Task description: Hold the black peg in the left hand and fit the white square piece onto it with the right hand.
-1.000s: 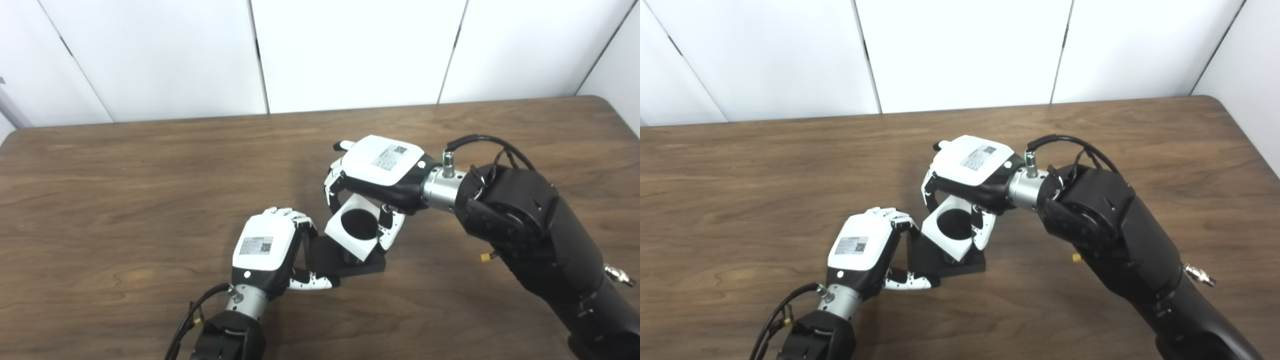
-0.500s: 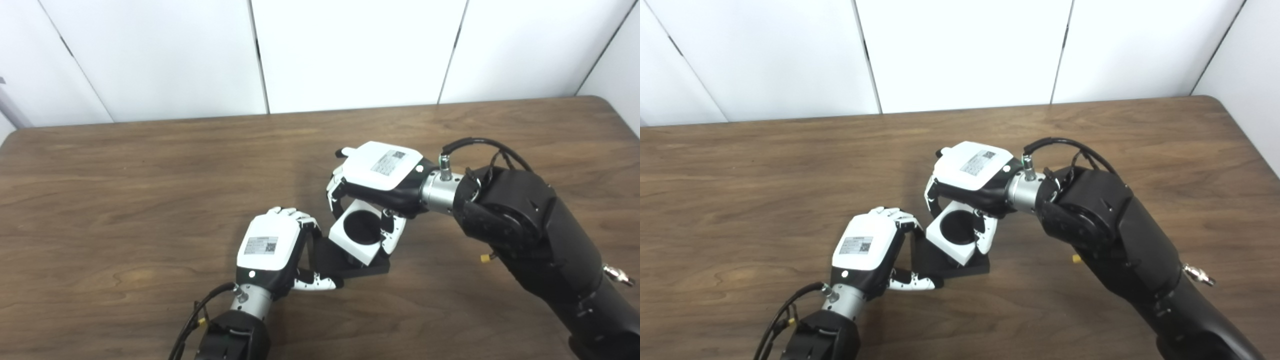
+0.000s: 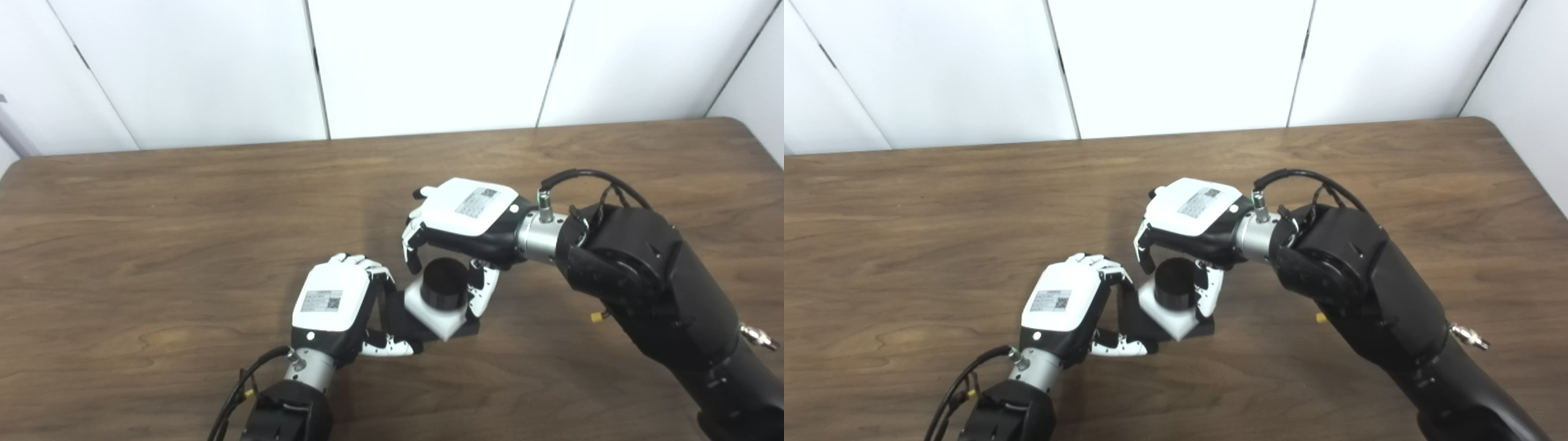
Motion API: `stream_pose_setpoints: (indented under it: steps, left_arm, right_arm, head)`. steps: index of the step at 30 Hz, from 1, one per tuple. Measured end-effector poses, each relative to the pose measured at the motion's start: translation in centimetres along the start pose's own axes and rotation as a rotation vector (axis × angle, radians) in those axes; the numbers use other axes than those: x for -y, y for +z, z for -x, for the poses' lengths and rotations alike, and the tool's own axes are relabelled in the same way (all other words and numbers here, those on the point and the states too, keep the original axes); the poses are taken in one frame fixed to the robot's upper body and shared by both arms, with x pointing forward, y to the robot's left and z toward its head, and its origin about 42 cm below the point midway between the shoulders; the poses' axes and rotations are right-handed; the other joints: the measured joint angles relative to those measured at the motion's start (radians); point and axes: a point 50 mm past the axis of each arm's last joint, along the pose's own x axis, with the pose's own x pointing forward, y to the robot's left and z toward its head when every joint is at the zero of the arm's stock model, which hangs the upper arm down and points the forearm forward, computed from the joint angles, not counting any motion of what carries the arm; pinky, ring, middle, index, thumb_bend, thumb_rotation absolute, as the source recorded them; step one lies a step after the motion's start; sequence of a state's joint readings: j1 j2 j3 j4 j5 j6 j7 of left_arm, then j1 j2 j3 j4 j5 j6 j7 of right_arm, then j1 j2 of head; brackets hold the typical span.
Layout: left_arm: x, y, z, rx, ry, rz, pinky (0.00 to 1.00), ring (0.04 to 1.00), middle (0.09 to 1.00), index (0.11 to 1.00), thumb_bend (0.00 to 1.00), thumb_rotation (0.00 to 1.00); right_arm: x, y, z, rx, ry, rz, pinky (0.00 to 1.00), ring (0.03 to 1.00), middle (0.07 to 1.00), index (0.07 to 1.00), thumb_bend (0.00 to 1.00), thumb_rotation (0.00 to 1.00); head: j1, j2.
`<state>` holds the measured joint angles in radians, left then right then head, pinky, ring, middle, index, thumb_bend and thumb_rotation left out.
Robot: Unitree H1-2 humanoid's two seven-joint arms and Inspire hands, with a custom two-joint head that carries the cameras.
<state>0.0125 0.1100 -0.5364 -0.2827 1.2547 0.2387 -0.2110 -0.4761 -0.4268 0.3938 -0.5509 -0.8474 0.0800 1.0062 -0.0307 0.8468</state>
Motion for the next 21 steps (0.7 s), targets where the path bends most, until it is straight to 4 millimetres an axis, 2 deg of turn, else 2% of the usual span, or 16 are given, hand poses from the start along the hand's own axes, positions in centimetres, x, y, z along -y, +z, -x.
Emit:
stream_pose_setpoints:
  steps: [9, 21]
  left_arm:
    - [0.01, 0.09, -0.03, -0.001, -0.002, 0.0, 0.88, 0.828, 0.751, 0.488, 0.51, 0.05]
    - [0.0, 0.07, -0.04, -0.002, -0.003, 0.001, 0.87, 0.825, 0.75, 0.488, 0.51, 0.05]
  right_arm:
    - [0.2, -0.25, 0.14, -0.003, -0.007, -0.018, 1.0, 0.888, 0.801, 0.615, 0.99, 0.14]
    - [0.57, -0.4, 0.2, 0.001, -0.016, -0.027, 1.0, 0.89, 0.797, 0.608, 0.98, 0.16]
  head:
    - [0.002, 0.002]
    - [-0.005, 0.0]
